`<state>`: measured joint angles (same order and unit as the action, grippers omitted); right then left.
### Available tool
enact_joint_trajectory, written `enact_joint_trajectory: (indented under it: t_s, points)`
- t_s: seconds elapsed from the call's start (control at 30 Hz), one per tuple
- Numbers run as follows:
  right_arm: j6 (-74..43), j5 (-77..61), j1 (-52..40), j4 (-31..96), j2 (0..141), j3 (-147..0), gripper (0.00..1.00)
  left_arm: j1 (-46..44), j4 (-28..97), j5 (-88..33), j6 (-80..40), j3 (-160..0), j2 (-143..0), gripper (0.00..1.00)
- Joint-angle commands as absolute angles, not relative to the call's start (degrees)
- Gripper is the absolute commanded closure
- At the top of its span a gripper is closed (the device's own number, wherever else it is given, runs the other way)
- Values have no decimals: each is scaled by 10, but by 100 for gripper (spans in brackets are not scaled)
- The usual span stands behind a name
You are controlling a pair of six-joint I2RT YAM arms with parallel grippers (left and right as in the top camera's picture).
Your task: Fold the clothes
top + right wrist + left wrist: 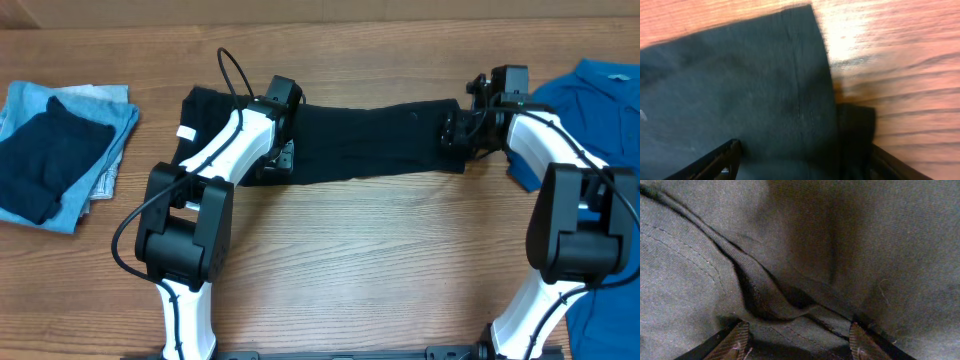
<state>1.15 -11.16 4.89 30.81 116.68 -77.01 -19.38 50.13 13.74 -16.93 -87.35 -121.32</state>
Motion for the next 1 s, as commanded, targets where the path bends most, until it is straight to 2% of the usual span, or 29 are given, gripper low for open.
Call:
enact_joint_trajectory:
  t_s: [0.0,0.03,0.07,0.13,0.17,0.27,0.33,0.4,0.53,0.7,0.97]
  points:
    - [26,-133,51,285,1197,-752,22,-191,501,120,-167,-868,-1211,32]
    - [35,-143,50,286,1204,-752,22,-191,501,120,-167,-868,-1211,32]
    - [35,-158,49,290,1206,-752,30,-191,501,120,-167,-868,-1211,32]
    - [34,-197,46,302,1206,-754,80,-191,501,120,-167,-868,-1211,32]
    - [34,-201,45,311,1204,-757,96,-191,501,120,-167,-868,-1211,33]
    - [35,-173,45,356,1195,-795,96,-191,503,122,-150,-885,-1211,41]
    - [35,-166,45,390,1192,-836,96,-191,522,118,-150,-934,-1211,41]
    - [57,-157,45,430,1192,-886,96,-191,554,114,-150,-1001,-1211,41]
    - [63,-55,46,472,1189,-939,96,-191,610,87,-150,-1133,-1211,32]
    - [95,64,46,495,1182,-959,96,-157,649,87,-159,-1171,-1211,32]
    - [110,32,34,582,1162,-1069,96,-45,675,12,-169,-1173,-1211,31]
